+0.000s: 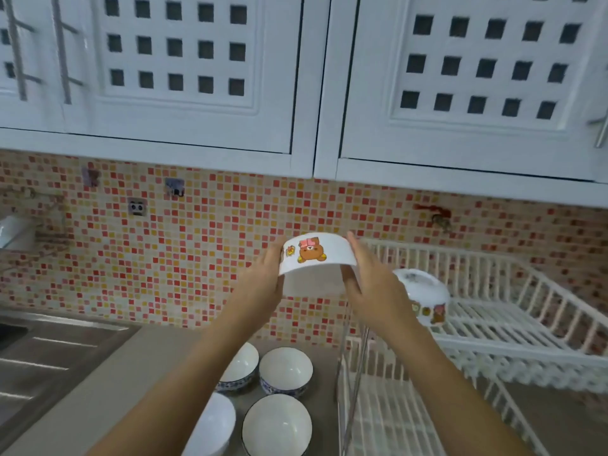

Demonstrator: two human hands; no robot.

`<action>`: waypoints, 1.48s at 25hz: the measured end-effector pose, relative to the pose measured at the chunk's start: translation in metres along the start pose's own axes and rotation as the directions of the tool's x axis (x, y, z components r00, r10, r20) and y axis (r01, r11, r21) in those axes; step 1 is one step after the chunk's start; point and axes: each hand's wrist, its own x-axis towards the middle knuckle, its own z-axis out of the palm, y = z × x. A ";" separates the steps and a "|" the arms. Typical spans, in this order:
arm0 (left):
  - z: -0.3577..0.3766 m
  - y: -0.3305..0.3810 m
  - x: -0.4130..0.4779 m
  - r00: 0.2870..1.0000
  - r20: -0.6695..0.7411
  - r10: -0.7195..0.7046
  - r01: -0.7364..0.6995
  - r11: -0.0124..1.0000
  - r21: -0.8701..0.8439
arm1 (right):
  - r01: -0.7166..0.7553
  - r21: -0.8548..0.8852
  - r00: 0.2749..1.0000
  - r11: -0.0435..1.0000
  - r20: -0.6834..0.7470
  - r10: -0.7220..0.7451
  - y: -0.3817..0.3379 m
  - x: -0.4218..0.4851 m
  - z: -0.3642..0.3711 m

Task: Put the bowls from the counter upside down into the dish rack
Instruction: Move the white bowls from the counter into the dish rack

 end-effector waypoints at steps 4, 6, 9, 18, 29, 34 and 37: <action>0.016 0.032 0.026 0.948 -0.031 0.318 -0.303 0.926 0.227 | 0.052 -0.120 0.997 0.991 -0.052 -0.059 0.025 0.008 -0.048; 0.021 0.054 0.039 0.930 -0.010 0.366 -0.359 0.917 0.174 | 0.054 -0.124 0.995 0.991 -0.073 -0.064 0.043 0.012 -0.062; 0.033 0.078 0.062 0.913 0.279 0.297 -0.268 0.954 -0.137 | 0.020 -0.027 0.990 0.999 -0.138 -0.023 0.088 0.013 -0.076; 0.117 0.126 0.114 0.858 0.446 0.253 -0.199 0.966 -0.166 | -0.003 0.013 0.952 1.000 0.307 -0.001 0.203 0.025 -0.108; 0.184 0.125 0.111 0.814 0.575 0.081 -0.175 0.979 0.109 | -0.069 -0.024 0.815 0.997 0.575 0.070 0.246 0.031 -0.073; 0.190 0.120 0.103 0.778 0.628 0.029 -0.169 0.972 0.165 | -0.068 -0.040 0.773 0.997 0.629 0.078 0.245 0.025 -0.062; 0.188 0.120 0.100 0.767 0.641 0.034 -0.164 0.976 0.145 | -0.064 -0.075 0.751 0.995 0.653 0.097 0.241 0.023 -0.066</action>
